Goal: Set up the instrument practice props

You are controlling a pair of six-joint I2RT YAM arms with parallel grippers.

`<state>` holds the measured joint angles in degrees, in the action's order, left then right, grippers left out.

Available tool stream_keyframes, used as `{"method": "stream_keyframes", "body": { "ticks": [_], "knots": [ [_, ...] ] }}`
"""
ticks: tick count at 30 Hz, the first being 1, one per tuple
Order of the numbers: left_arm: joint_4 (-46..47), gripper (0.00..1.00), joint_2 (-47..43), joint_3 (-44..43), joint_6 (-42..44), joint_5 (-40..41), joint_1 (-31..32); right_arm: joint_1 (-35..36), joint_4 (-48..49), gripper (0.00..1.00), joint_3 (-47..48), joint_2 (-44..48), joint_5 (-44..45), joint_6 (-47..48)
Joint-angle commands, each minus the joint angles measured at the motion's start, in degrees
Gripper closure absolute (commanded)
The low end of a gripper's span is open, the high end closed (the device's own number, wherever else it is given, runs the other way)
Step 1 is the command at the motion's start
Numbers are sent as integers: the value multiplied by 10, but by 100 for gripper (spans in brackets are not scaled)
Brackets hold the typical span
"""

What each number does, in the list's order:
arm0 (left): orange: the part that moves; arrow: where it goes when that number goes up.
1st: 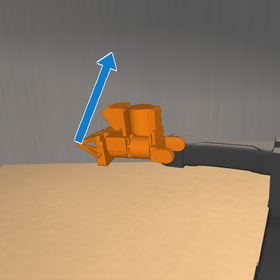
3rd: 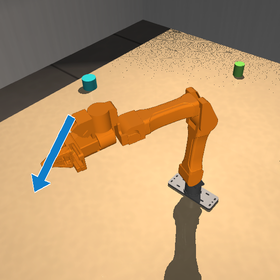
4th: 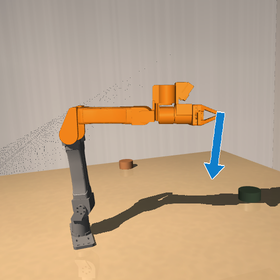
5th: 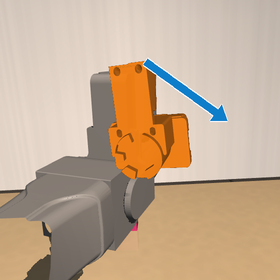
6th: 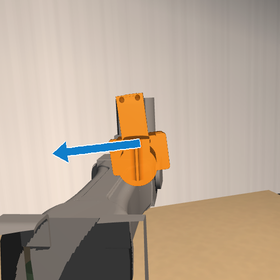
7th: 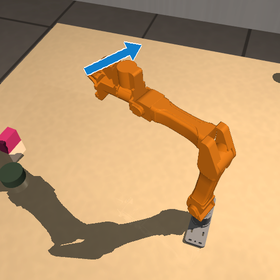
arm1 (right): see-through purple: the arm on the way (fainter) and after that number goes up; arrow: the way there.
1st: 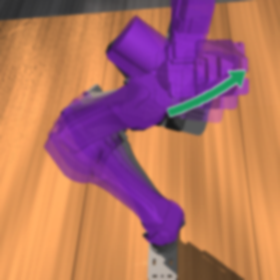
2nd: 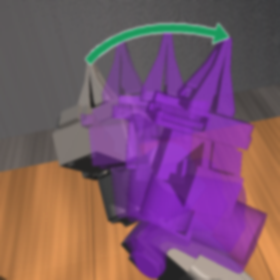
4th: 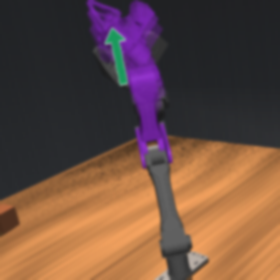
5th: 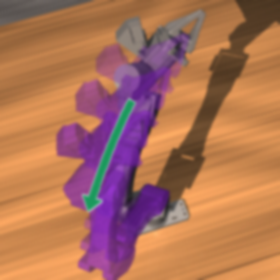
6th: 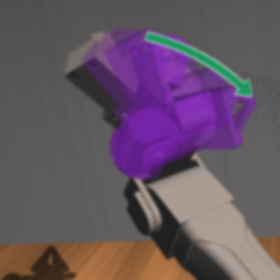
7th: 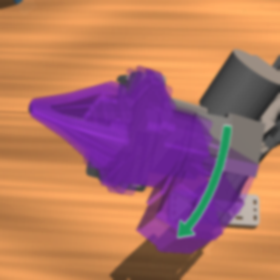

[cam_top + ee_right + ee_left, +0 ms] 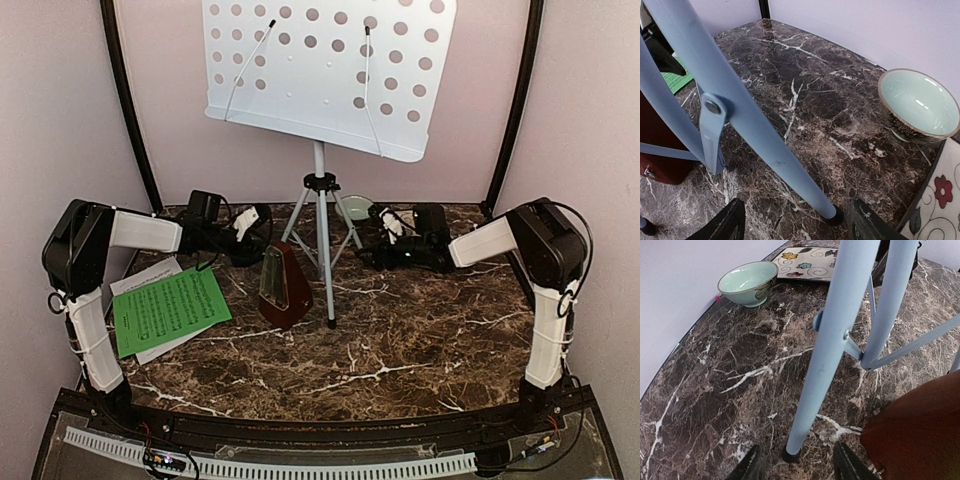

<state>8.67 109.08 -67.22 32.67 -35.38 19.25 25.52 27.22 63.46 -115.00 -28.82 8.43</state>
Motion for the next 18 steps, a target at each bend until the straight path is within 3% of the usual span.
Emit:
{"method": "stream_keyframes", "body": {
  "ticks": [1,6,18],
  "knots": [
    [52,52,6,6,6,-4,9,4,8,31,52,-26,-25,9],
    [121,53,-14,46,-26,12,8,5,-7,33,90,-47,7,14],
    [138,53,-31,63,-65,57,8,4,-73,47,161,-69,115,94]
  ]
}}
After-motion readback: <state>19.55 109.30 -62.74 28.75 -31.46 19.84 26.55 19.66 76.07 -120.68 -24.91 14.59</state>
